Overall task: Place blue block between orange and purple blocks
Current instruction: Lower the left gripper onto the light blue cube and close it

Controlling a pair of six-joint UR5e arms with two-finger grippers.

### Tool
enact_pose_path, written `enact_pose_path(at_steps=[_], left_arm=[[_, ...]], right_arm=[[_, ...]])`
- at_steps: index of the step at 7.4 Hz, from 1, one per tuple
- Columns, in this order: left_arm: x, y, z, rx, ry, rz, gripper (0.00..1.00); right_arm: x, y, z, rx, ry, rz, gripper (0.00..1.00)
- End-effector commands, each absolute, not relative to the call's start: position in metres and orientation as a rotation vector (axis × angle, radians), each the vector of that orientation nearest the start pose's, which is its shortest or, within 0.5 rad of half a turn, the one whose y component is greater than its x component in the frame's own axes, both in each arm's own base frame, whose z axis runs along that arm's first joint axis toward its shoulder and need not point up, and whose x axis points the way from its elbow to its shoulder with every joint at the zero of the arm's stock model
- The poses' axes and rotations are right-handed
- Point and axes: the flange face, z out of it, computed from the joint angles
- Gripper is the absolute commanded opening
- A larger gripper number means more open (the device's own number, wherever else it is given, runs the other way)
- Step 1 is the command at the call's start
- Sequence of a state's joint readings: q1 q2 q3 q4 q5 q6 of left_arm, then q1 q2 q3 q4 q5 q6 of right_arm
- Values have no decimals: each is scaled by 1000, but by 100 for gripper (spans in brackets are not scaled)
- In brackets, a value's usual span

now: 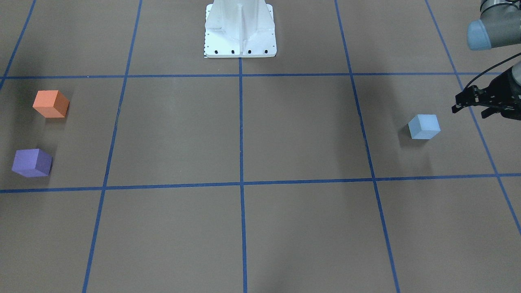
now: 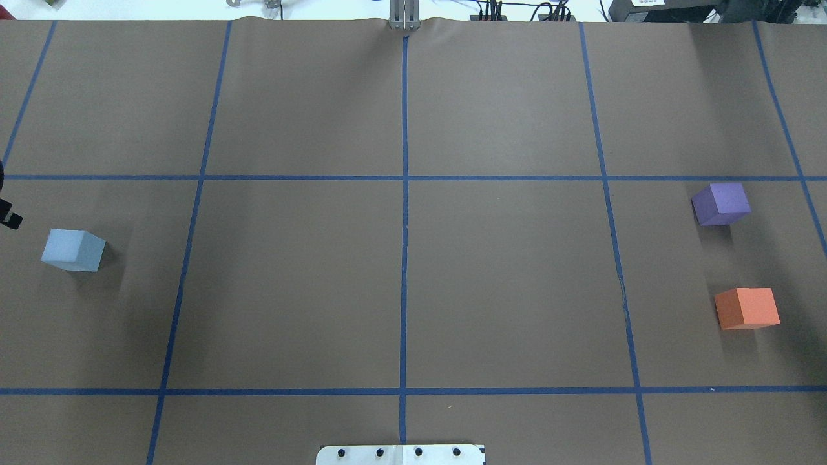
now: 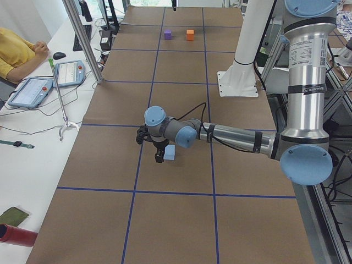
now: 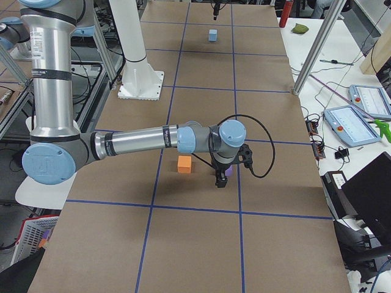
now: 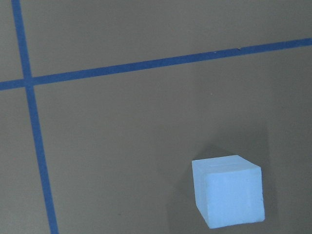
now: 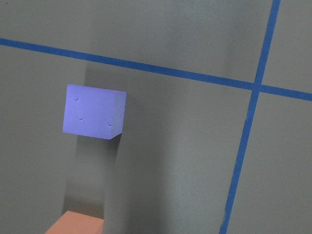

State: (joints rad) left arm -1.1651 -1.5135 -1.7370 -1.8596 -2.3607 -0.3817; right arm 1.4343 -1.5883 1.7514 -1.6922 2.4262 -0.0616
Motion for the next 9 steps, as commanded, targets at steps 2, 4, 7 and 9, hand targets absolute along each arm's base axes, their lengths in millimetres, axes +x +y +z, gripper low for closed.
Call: enact_pose_path(at_steps=[2, 4, 7, 9], left_arm=[[202, -453, 565, 27, 850, 135, 100], [213, -451, 584, -18, 834, 126, 100], [223, -447, 589, -44, 833, 133, 100], [242, -445, 585, -70, 831, 111, 100]], right_arm=[[-14, -485, 584, 4, -859, -217, 100], [-16, -485, 585, 0, -859, -218, 100], [-16, -485, 584, 1, -859, -220, 100], [-16, -485, 583, 2, -860, -220, 100]])
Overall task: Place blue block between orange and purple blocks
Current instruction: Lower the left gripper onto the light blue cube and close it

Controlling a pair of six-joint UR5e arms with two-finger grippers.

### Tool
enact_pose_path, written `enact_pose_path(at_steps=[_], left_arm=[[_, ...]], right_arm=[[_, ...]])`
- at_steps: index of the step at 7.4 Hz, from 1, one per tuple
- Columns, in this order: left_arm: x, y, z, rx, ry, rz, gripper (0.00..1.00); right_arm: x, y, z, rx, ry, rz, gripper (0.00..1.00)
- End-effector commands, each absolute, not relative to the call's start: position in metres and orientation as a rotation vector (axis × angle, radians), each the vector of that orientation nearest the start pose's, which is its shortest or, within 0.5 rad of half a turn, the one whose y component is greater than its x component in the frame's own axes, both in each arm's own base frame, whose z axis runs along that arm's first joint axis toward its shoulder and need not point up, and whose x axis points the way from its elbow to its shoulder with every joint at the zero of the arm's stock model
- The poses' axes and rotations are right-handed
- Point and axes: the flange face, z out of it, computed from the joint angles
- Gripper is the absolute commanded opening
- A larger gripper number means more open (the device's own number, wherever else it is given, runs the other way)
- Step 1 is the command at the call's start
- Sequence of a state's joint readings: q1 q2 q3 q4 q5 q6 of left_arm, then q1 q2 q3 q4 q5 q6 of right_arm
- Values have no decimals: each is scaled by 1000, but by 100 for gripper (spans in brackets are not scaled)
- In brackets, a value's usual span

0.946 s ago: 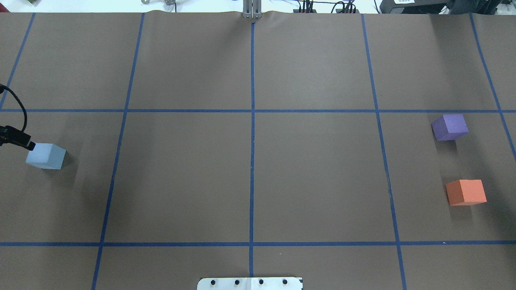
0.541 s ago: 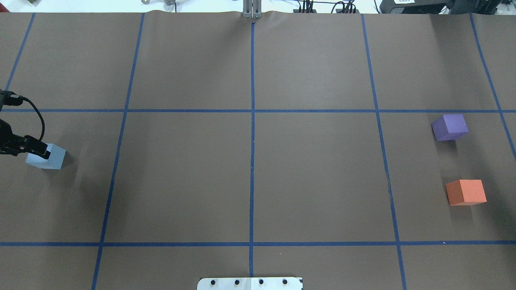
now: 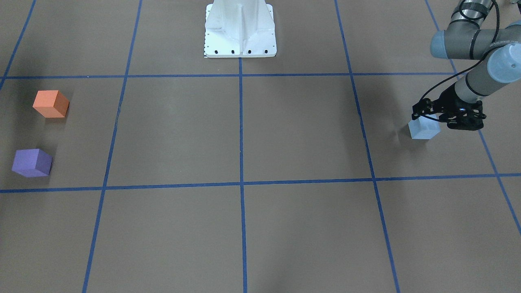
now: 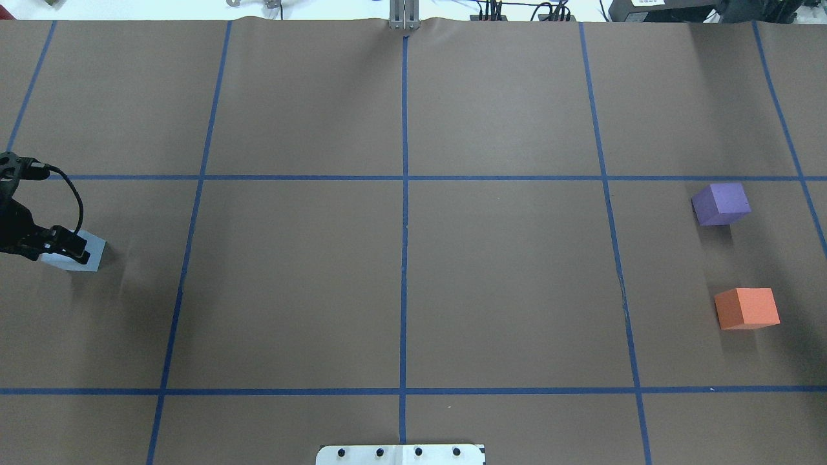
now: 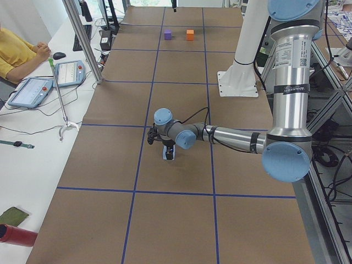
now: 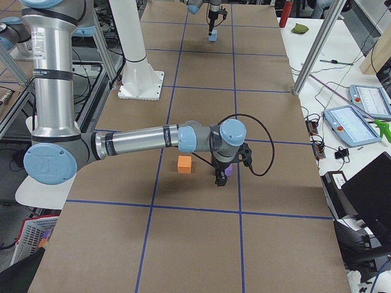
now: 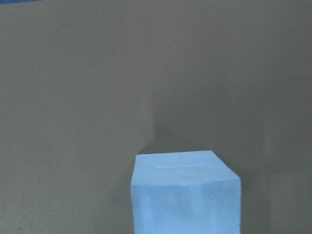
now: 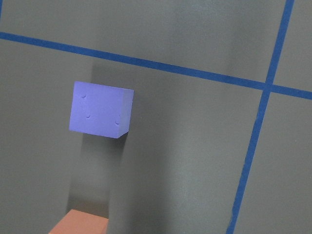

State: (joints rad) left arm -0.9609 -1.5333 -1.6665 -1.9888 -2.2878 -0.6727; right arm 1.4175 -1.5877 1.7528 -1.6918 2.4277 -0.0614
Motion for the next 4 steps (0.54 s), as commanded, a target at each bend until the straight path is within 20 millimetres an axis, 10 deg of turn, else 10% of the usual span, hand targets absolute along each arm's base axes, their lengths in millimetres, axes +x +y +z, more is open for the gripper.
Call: enact_pose_path(at_steps=[1, 4], left_arm=[[247, -450, 584, -67, 831, 116, 100], [257, -464, 605, -57, 837, 124, 100]], right_arm=[[-16, -485, 583, 2, -860, -220, 100], [-18, -485, 586, -5, -860, -222, 100]])
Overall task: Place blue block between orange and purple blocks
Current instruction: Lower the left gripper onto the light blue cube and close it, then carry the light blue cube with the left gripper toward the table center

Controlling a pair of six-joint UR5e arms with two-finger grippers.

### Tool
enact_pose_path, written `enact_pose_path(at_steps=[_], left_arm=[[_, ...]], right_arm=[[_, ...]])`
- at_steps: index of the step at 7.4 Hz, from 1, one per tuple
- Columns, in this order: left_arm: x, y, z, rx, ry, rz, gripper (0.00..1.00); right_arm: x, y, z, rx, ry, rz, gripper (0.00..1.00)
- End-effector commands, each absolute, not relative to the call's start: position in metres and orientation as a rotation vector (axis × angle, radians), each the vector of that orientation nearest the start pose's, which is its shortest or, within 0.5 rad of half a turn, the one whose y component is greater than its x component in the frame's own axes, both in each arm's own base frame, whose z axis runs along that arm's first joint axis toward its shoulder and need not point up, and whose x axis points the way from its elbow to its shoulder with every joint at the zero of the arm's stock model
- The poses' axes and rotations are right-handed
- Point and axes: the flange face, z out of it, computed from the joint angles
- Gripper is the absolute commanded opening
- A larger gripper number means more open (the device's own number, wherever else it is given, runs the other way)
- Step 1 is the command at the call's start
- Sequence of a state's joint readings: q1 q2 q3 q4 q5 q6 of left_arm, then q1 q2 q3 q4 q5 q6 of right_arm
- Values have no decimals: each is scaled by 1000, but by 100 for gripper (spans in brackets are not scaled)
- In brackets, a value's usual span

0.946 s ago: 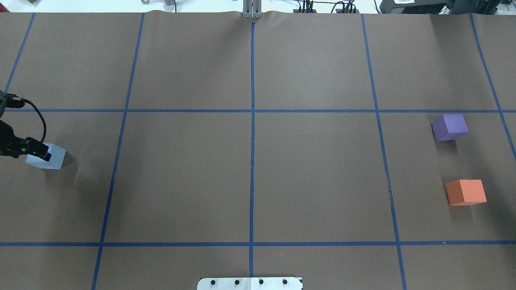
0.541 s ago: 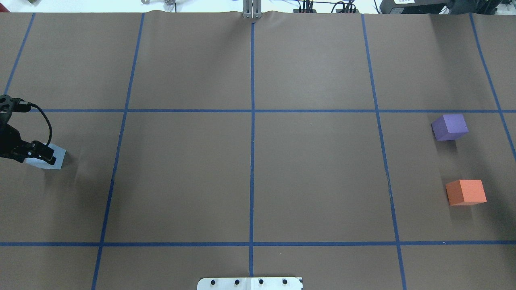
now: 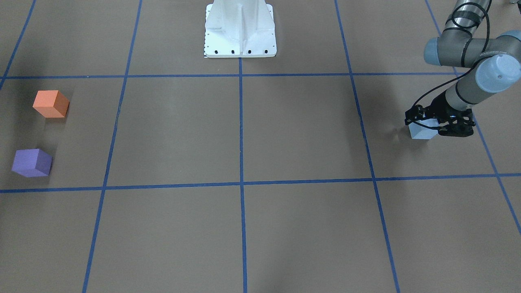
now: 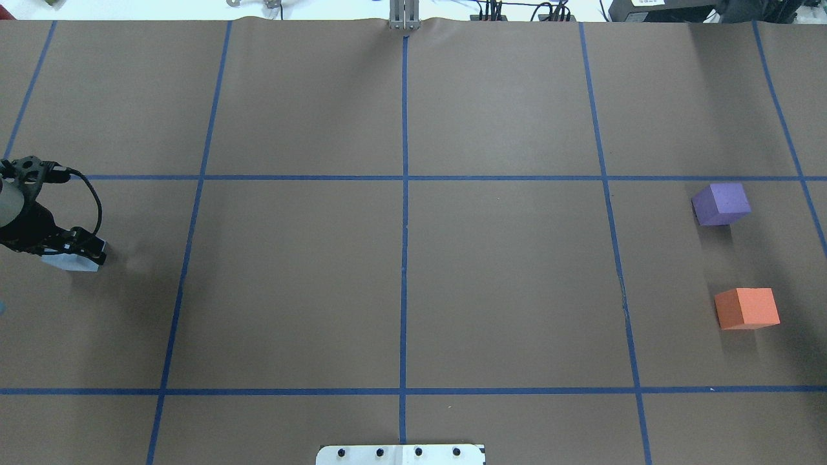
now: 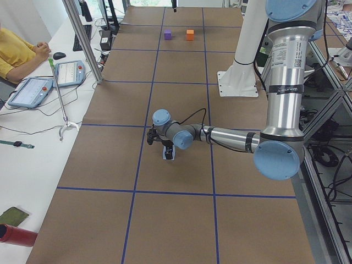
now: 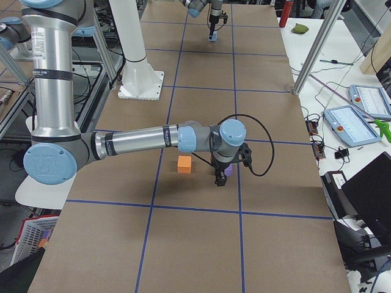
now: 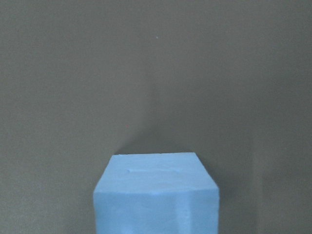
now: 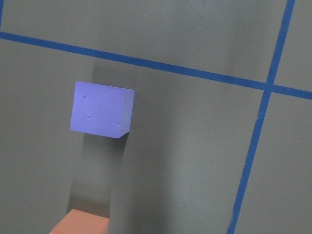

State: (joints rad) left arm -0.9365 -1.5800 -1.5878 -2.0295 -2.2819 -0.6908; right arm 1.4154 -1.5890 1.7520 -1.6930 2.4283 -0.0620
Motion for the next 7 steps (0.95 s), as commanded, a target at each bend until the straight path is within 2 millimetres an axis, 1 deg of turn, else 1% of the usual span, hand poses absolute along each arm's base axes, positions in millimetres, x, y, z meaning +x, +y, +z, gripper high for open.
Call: enact_pose_path(at_steps=[1, 2, 3, 4, 5, 6, 7], left_arm=[[259, -467, 604, -57, 837, 124, 99], [258, -467, 604, -53, 838, 123, 62], [256, -466, 603, -35, 840, 125, 1], [251, -466, 585, -2, 859, 130, 0], [256, -469, 549, 30, 892, 127, 0], [272, -489, 501, 43, 937, 53, 0], [300, -505, 455, 30, 975, -10, 0]], right_arm=[[-20, -484, 585, -5, -860, -226, 100], [-22, -484, 585, -7, -863, -228, 100], [-22, -484, 585, -5, -863, -229, 100], [-22, -485, 584, -4, -865, -230, 100], [-23, -485, 583, -4, -865, -230, 100], [-23, -485, 580, 2, -867, -233, 100], [-23, -485, 580, 1, -867, -235, 100]])
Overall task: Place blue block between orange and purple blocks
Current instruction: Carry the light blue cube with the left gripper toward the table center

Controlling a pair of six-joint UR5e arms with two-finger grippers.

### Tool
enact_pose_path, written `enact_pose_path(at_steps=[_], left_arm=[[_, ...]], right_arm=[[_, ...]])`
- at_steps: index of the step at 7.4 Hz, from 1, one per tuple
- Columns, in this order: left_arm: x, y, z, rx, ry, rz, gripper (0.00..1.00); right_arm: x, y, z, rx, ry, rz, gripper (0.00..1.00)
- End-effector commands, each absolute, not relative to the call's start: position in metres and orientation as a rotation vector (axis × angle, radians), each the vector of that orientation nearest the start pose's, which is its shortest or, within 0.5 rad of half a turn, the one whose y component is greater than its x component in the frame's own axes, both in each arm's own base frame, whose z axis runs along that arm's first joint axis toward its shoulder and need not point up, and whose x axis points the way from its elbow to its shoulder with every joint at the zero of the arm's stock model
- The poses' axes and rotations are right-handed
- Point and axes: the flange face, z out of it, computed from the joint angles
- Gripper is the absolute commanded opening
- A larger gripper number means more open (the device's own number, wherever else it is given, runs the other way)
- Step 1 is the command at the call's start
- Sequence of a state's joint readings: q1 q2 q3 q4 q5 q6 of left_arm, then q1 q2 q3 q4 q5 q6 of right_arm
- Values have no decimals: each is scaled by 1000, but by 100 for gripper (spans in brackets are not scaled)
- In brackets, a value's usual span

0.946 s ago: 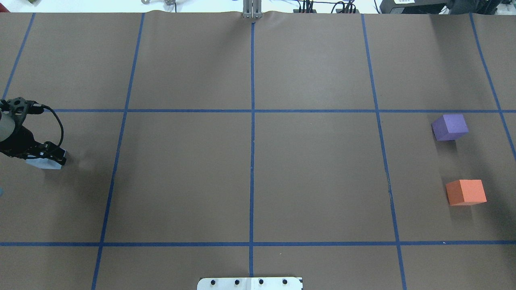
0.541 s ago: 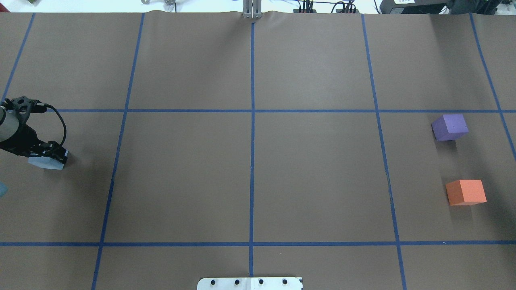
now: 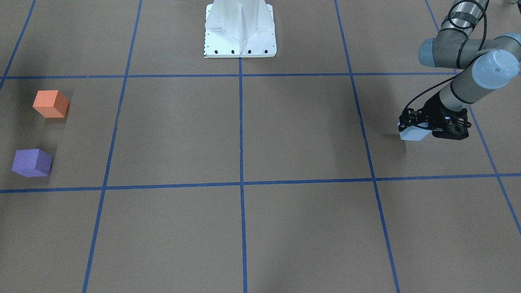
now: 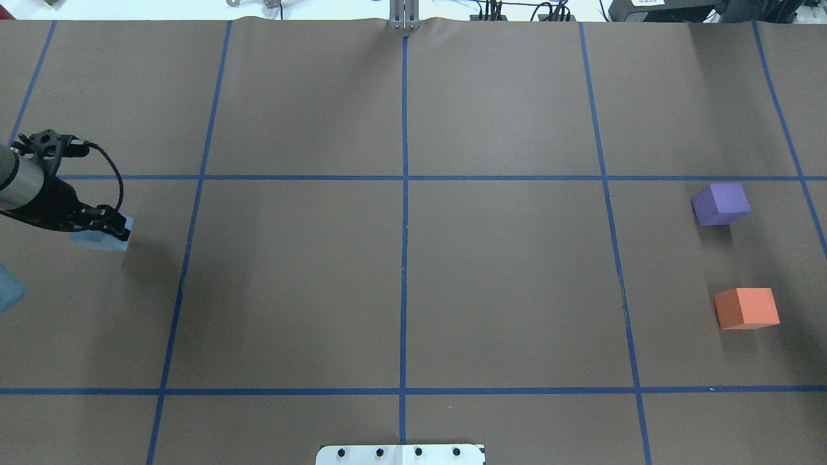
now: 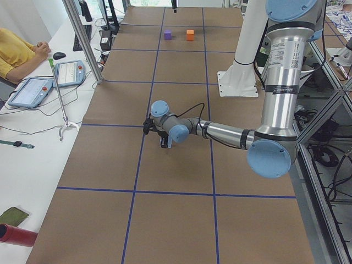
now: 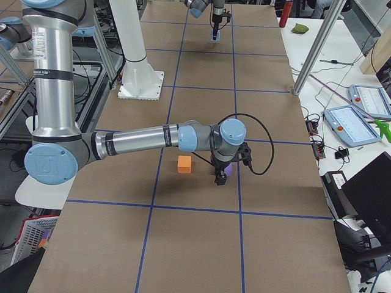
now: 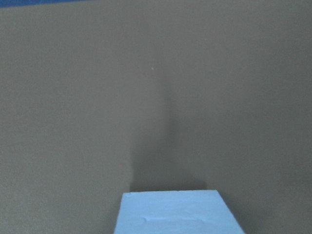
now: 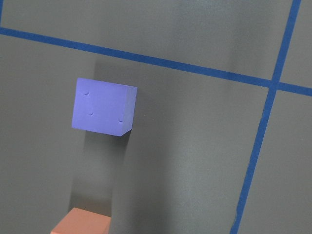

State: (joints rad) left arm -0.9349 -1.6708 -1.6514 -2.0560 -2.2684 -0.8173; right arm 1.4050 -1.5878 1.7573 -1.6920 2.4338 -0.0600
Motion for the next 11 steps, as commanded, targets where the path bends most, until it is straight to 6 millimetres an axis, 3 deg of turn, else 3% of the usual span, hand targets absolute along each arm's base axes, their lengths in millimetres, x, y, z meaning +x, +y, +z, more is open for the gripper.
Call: enact_pose_path(at_steps=[1, 3, 5, 6, 8, 9, 11], left_arm=[[337, -502, 417, 13, 1016, -9, 0], [442, -473, 312, -38, 1075, -76, 0], [550, -421, 179, -16, 998, -60, 0], [604, -391, 134, 9, 963, -65, 0], [689, -409, 75, -11, 900, -117, 0], [716, -416, 60, 2, 896, -121, 0], [740, -413, 67, 24, 886, -119, 4]], right_arm=[[-26, -486, 578, 3, -867, -241, 100], [-32, -487, 571, 47, -869, -270, 100], [-29, -486, 575, 51, -840, -272, 100], [-28, -486, 576, 50, -825, -264, 100], [-24, -476, 577, 51, -806, -256, 100], [-22, -466, 580, 42, -804, -253, 100], [-20, -452, 582, 36, -805, -250, 100]])
